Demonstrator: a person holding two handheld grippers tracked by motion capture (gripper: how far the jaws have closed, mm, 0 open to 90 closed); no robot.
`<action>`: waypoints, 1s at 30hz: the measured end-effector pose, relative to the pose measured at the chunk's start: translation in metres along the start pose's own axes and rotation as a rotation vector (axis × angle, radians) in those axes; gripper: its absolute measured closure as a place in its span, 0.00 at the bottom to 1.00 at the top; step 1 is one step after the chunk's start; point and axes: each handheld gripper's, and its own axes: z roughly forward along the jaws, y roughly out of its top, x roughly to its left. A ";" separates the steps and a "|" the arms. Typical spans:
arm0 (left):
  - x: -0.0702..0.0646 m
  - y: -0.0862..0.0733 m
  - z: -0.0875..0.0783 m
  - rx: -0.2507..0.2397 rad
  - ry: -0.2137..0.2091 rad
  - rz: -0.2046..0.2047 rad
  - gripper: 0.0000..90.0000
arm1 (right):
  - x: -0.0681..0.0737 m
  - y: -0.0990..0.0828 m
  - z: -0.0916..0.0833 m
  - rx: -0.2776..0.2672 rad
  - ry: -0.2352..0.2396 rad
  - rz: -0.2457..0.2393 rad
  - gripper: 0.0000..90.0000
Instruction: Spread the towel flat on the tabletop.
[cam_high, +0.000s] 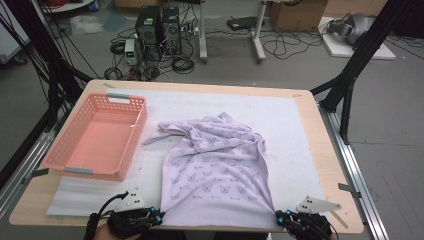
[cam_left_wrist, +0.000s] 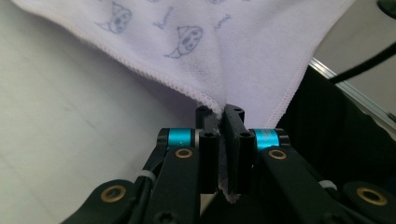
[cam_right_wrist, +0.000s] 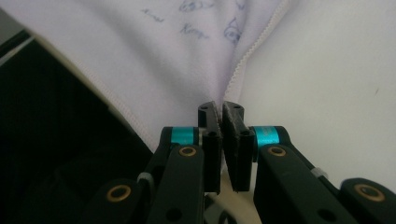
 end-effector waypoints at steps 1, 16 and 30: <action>-0.003 -0.001 -0.002 0.013 -0.040 -0.002 0.94 | 0.002 -0.004 -0.003 0.019 0.004 0.004 0.96; 0.027 0.027 0.006 -0.174 0.146 -0.041 0.42 | -0.010 0.019 0.010 -0.145 -0.089 0.034 0.65; 0.059 0.046 0.062 -0.087 0.300 -0.005 0.48 | -0.036 0.050 0.070 -0.085 -0.139 0.067 0.90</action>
